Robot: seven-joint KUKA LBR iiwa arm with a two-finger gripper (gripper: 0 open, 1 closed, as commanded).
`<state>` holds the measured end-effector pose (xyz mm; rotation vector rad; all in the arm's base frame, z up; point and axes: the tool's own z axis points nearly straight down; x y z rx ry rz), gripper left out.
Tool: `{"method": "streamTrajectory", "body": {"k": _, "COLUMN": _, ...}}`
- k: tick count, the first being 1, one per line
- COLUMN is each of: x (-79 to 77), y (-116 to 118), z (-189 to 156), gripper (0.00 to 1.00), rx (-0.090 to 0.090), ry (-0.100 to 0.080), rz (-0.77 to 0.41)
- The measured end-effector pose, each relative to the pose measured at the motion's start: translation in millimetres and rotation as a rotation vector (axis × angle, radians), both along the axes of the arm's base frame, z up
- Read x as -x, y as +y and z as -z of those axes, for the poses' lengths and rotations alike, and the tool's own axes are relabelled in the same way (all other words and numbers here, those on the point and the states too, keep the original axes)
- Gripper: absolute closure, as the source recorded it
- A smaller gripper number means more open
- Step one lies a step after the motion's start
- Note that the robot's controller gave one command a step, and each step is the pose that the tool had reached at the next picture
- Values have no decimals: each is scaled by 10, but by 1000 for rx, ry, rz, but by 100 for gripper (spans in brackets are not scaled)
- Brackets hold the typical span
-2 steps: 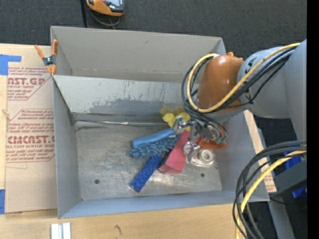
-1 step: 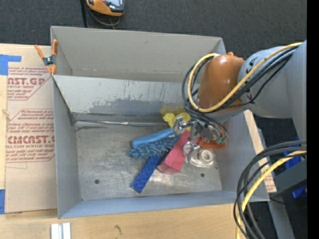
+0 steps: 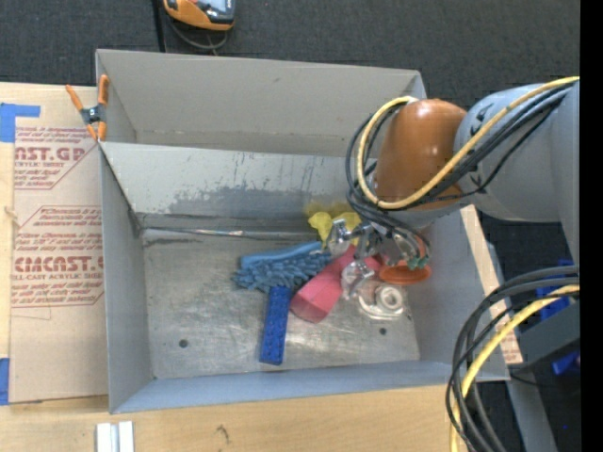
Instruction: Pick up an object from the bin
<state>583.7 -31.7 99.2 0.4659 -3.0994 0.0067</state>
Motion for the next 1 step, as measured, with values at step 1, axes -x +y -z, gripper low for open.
{"method": "streamTrajectory", "body": {"k": 1, "x": -4, "y": 17, "z": -118, "gripper": 100, "rx": -5, "ry": -6, "rz": -2}}
